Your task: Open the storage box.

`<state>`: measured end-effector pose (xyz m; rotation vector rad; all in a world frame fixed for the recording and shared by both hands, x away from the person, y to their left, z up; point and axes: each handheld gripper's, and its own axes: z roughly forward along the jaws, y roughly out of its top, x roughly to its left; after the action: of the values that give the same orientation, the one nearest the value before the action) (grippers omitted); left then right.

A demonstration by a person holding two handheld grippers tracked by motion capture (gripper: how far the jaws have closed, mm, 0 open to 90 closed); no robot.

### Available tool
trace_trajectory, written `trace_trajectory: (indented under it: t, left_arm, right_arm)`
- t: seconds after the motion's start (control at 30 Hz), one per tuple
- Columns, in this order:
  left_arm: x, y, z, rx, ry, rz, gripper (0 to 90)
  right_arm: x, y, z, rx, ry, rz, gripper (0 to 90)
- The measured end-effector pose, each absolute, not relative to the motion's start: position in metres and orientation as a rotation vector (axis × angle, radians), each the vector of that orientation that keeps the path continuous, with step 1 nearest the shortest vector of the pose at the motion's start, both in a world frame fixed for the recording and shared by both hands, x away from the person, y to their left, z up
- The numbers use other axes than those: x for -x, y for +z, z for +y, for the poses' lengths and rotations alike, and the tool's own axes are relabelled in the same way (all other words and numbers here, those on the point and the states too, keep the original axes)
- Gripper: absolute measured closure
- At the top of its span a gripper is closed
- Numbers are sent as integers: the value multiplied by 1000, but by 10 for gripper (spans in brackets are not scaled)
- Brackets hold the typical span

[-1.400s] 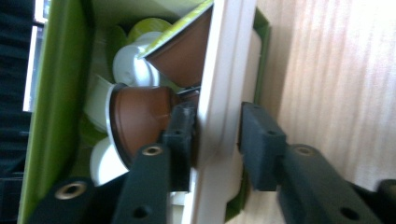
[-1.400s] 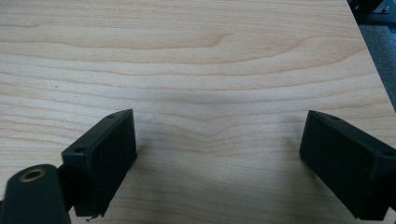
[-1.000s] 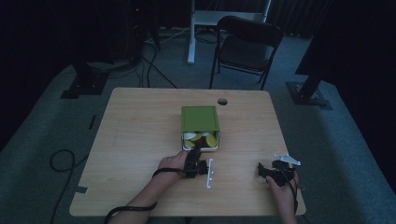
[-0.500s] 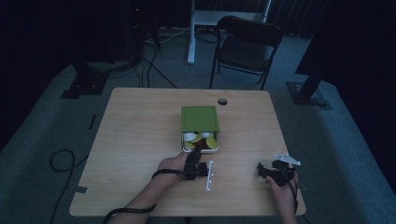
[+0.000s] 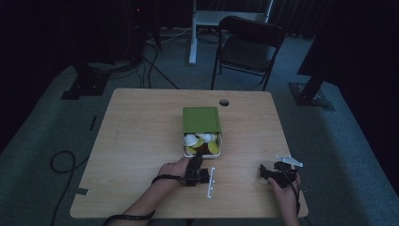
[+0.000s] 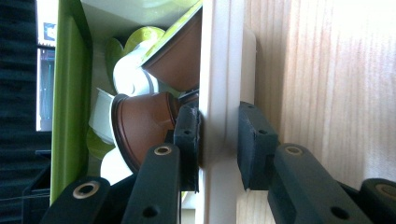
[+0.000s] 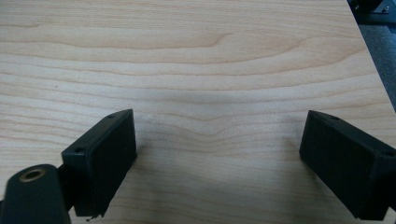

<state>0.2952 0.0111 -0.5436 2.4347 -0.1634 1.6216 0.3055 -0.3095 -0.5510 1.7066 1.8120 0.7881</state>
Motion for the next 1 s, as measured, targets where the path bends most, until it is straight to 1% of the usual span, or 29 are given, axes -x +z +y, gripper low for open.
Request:
trace_trajectory:
  t: [1.0]
  left_arm:
    - [-256, -545, 12, -2445, 1606, -225, 725]
  right_arm:
    - [-305, -551, -309, -1707, 787, 1812, 103]
